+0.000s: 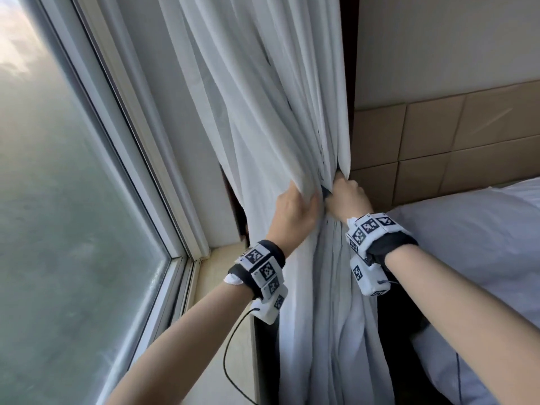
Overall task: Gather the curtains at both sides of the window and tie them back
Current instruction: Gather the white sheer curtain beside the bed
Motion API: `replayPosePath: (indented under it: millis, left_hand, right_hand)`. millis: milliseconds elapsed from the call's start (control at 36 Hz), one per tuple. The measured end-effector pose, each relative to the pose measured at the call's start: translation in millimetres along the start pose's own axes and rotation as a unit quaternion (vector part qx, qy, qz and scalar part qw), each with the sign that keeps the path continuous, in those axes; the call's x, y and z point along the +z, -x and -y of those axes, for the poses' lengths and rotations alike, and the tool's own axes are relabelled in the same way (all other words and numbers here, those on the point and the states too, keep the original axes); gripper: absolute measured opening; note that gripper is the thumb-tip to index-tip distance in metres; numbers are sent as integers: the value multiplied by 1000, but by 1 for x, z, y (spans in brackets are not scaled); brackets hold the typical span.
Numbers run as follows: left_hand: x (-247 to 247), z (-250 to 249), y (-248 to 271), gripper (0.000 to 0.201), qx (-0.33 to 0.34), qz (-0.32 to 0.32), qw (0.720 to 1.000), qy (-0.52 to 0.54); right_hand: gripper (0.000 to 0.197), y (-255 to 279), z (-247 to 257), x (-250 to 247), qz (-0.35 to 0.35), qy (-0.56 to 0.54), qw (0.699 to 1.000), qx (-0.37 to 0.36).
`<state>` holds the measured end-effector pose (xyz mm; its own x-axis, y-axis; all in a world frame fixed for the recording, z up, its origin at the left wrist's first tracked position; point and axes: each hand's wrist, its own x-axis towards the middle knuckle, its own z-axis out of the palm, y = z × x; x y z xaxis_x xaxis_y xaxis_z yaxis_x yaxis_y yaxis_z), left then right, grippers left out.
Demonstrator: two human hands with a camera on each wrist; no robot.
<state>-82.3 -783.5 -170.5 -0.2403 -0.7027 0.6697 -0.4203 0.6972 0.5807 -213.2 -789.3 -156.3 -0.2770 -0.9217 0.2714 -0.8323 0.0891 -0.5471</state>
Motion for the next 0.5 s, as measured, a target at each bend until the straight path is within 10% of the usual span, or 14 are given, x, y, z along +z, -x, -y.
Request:
replayPosePath:
  millis: [111,306,500]
  left_hand:
    - [20,-7,-14,50,-14,50,998,30]
    - [35,7,-25,48,-138,233,959,76]
    - [46,1,-21,40,-107,303,947,0]
  right_hand:
    - [44,1,-4,-3,49,-30,998,-2]
    - [62,-4,-12,-22,136,-71,988,6]
    - [52,3,-15,-32,202,-192,960,30]
